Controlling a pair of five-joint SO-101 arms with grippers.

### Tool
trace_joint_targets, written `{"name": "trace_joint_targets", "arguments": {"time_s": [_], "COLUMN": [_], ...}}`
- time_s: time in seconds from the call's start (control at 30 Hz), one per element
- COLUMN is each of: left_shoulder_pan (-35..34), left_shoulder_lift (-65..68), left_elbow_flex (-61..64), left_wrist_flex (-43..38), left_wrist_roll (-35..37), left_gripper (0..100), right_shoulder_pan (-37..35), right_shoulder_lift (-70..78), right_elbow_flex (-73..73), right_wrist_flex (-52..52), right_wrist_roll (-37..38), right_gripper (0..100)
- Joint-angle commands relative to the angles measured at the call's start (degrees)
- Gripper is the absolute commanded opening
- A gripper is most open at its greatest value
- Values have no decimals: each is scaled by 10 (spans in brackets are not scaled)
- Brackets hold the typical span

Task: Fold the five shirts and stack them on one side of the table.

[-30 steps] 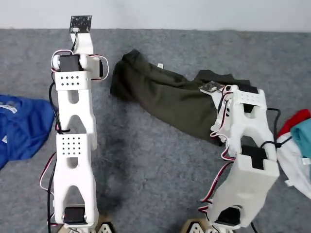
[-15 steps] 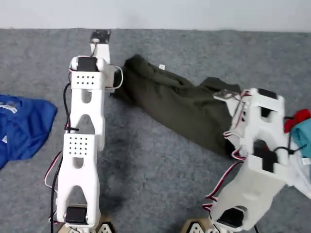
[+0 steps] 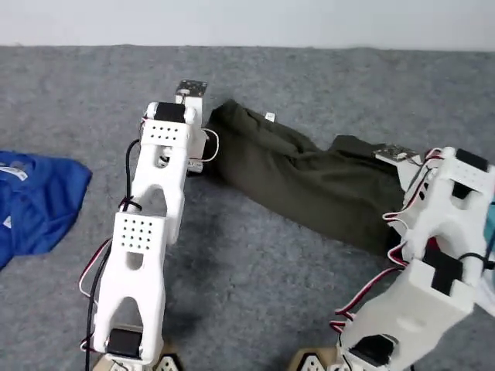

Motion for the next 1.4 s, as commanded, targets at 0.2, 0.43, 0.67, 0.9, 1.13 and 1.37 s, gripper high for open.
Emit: {"name": "trace_joint_targets", "arguments": {"time_s": [0.2,0.43,0.67,0.9,1.13,1.37], "left_shoulder_pan": [-2,-33,-19,52,62,4], "left_shoulder_lift": [-20,-116,-222,-142,-58,-49], "left_elbow_flex": [-33,-34,-29,-29,-29,-30], "left_wrist_flex": [29,28,26,26,26,27], "left_wrist_roll": [198,198,143,160,192,189], "left_gripper": [287,194,127,191,212,212], "right_shoulder_pan": [-7,-7,-7,-7,-5,-7], "right_shoulder_lift": [-27,-27,-27,-31,-31,-31], "right_elbow_flex": [-8,-10,-8,-9,-10,-10], "right_wrist_flex": [22,21,5,11,11,9], "right_wrist_roll": [8,8,5,5,6,6], "right_gripper": [233,158,147,147,147,147]}}
